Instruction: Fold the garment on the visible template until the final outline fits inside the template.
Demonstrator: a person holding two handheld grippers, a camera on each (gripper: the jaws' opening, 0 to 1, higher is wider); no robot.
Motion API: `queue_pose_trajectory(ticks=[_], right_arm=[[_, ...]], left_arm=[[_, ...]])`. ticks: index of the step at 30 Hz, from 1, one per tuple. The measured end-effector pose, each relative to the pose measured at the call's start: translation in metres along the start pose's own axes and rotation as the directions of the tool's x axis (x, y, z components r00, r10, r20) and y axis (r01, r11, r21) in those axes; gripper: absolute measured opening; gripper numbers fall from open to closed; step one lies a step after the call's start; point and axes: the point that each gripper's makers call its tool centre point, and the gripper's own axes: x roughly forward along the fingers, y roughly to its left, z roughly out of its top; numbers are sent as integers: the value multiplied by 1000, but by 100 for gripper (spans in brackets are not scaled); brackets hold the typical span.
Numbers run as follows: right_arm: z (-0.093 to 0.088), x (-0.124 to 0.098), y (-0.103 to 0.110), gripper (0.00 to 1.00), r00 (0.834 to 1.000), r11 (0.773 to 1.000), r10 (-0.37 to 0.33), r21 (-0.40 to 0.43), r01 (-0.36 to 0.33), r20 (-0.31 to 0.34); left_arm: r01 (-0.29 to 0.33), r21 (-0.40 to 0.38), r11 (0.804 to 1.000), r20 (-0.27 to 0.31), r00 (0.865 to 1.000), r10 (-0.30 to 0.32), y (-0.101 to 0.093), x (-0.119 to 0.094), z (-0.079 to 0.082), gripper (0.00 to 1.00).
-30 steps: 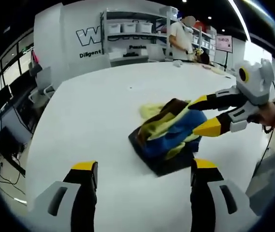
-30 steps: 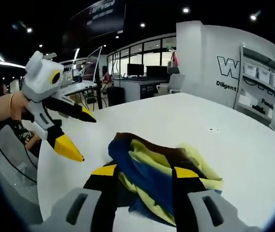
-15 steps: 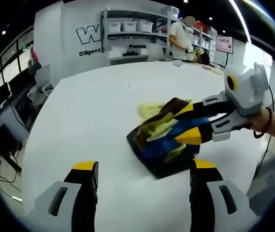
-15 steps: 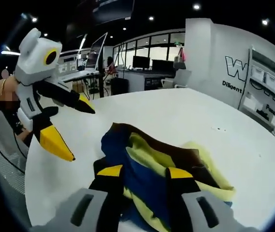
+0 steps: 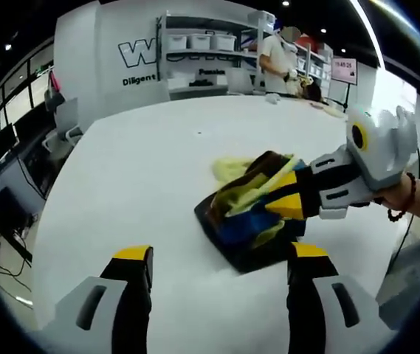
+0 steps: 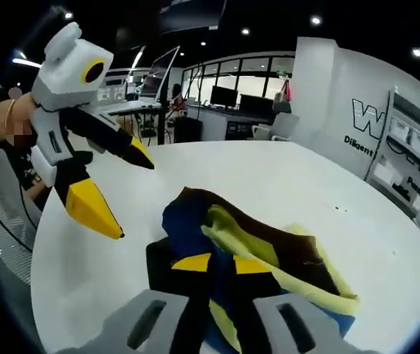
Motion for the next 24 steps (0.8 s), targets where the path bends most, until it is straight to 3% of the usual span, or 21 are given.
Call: queue_pose_trajectory(ticks=[9,13,24], right_arm=[[-3,-10,-7,0,999,999,-36,17,36,7],[-3,-26,-13,0,997,995,-75,69,73,31],[3,-76,-46,0,979,979,-191,82,185,73]], left_arm=[[-17,-12,1000,15,1000,17,3,-4,2,75],[-34,-30,999,41,999,35,6,-6,6,74],[-22,-24,999,20,1000,22,-1,1,3,71]])
